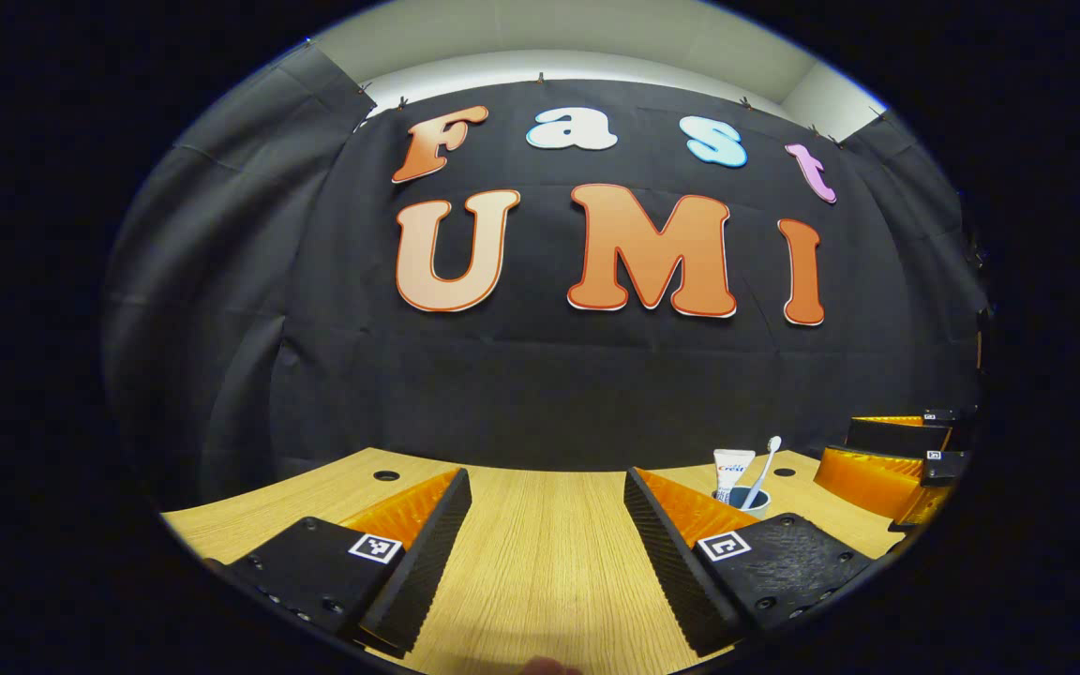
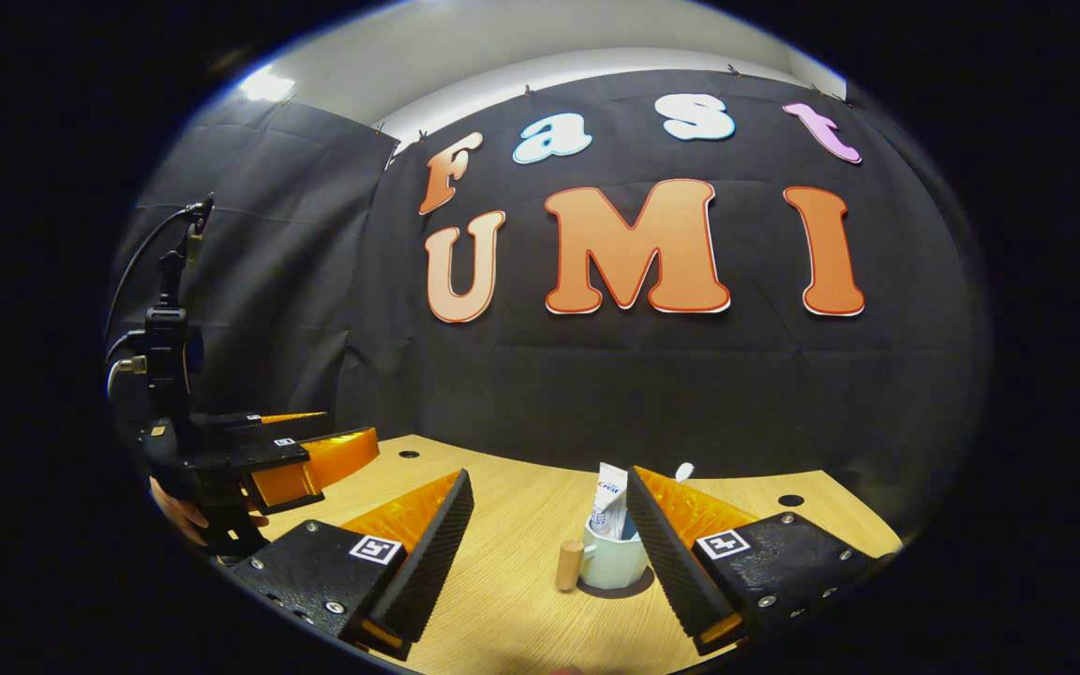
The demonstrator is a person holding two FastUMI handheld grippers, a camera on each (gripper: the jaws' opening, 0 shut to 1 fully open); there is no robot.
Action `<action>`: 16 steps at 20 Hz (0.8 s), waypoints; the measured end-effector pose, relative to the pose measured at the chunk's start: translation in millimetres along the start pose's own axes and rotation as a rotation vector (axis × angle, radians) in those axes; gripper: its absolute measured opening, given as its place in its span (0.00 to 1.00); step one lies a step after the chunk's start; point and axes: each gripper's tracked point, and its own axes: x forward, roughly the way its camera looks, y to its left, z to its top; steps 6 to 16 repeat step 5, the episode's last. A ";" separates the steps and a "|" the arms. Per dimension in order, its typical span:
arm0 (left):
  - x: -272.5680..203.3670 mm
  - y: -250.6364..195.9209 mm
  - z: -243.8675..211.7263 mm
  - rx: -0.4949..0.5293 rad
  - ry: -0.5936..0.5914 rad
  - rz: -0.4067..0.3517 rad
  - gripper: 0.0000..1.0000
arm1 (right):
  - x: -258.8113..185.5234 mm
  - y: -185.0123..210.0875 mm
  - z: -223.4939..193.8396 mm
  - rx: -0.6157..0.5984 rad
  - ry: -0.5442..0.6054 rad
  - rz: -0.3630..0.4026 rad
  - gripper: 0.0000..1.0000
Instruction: Put the toothbrush and toothpaste on the desktop into the cup, then pick up the cup and place it on the coaster on the desktop.
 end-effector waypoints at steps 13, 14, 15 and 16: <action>0.0 2.3 1.4 0.005 -0.012 0.003 0.98 | -0.3 -1.5 9.0 -0.019 -0.022 -0.014 0.98; 0.0 2.3 1.4 0.005 -0.012 0.003 0.98 | -0.3 -1.5 9.0 -0.019 -0.022 -0.014 0.98; 0.0 2.3 1.4 0.005 -0.012 0.003 0.98 | -0.3 -1.5 9.0 -0.019 -0.022 -0.014 0.98; 0.0 2.3 1.4 0.005 -0.012 0.003 0.98 | -0.3 -1.5 9.0 -0.019 -0.022 -0.014 0.98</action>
